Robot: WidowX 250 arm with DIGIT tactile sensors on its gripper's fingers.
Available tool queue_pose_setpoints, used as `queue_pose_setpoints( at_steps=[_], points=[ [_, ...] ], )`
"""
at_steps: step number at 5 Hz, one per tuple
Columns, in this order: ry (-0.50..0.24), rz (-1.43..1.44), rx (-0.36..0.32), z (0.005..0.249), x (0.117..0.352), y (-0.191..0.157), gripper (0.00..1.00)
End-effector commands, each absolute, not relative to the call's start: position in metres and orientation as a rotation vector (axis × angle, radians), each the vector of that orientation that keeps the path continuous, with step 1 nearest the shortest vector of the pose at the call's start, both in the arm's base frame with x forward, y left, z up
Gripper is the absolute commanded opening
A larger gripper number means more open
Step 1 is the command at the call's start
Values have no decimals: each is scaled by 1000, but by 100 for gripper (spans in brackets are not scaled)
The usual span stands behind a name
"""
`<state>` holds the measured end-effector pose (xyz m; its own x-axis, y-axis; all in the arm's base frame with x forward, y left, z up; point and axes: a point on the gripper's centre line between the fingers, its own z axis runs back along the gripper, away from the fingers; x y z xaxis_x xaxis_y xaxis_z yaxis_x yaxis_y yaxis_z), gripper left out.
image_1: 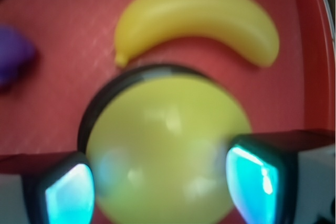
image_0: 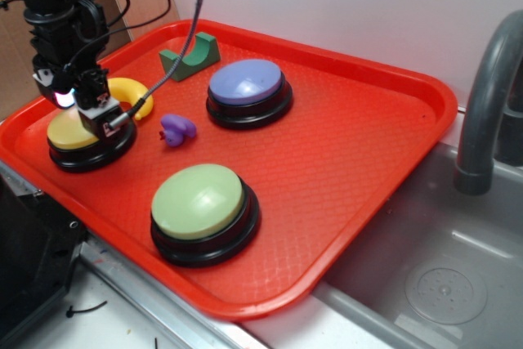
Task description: Push the yellow button.
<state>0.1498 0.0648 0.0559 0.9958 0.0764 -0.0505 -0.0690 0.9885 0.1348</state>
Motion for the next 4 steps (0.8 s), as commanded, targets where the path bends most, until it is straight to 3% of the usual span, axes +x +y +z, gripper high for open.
queue_pose_setpoints(
  at_steps=[1, 4],
  points=[
    [5, 121, 139, 99, 158, 66, 100],
    [5, 125, 170, 117, 160, 65, 100]
  ],
)
